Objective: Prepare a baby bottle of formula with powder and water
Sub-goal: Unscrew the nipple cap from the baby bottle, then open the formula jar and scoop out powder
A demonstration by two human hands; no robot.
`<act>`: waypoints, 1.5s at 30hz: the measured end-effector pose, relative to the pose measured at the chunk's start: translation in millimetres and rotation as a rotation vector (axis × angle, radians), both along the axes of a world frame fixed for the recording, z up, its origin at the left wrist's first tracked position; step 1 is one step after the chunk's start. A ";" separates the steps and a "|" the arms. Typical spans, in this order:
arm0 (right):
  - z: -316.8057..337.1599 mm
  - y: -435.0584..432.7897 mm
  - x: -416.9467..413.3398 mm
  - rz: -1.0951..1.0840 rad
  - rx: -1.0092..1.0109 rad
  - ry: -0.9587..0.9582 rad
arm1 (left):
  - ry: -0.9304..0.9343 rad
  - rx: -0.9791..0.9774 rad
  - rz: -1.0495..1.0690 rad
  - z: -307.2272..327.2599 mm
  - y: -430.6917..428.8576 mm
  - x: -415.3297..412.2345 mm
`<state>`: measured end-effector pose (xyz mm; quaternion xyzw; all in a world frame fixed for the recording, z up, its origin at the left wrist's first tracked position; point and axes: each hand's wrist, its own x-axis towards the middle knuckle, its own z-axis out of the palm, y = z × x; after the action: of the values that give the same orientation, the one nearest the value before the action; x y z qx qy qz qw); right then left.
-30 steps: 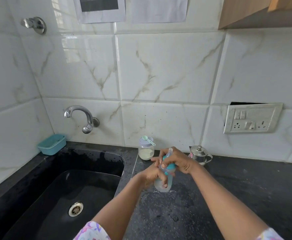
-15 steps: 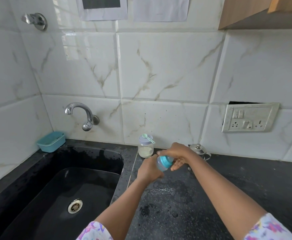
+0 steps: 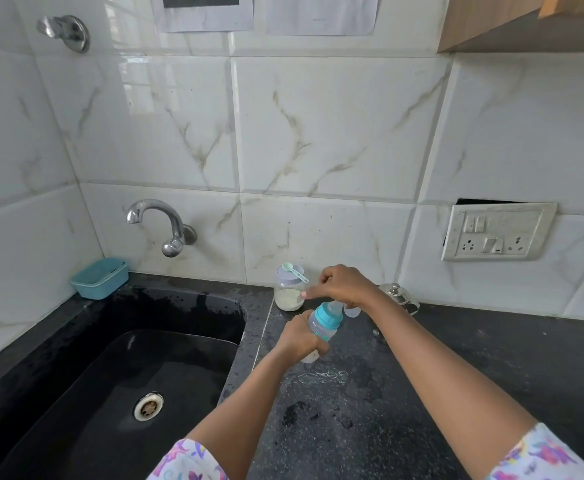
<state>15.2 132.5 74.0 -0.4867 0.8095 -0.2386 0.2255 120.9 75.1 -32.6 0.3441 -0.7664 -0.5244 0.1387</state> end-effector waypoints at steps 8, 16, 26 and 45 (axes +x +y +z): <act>-5.6 6.4 -0.9 -0.001 0.241 0.016 | 0.008 0.001 0.015 -12.4 4.8 -7.2; -24.7 24.4 -28.8 -0.092 -0.012 -0.095 | 0.008 0.100 0.056 -52.0 10.1 -19.7; -131.6 40.7 -58.6 -0.182 0.218 0.089 | 0.108 0.202 0.110 -91.9 18.9 -22.0; -140.4 32.4 -63.1 -0.143 0.403 0.065 | -0.007 0.160 0.020 -83.3 -21.0 4.1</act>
<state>-47.9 165.0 -66.4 -0.3805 0.8802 -0.0718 0.2744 125.0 54.1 -115.9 0.3635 -0.7190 -0.5815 0.1132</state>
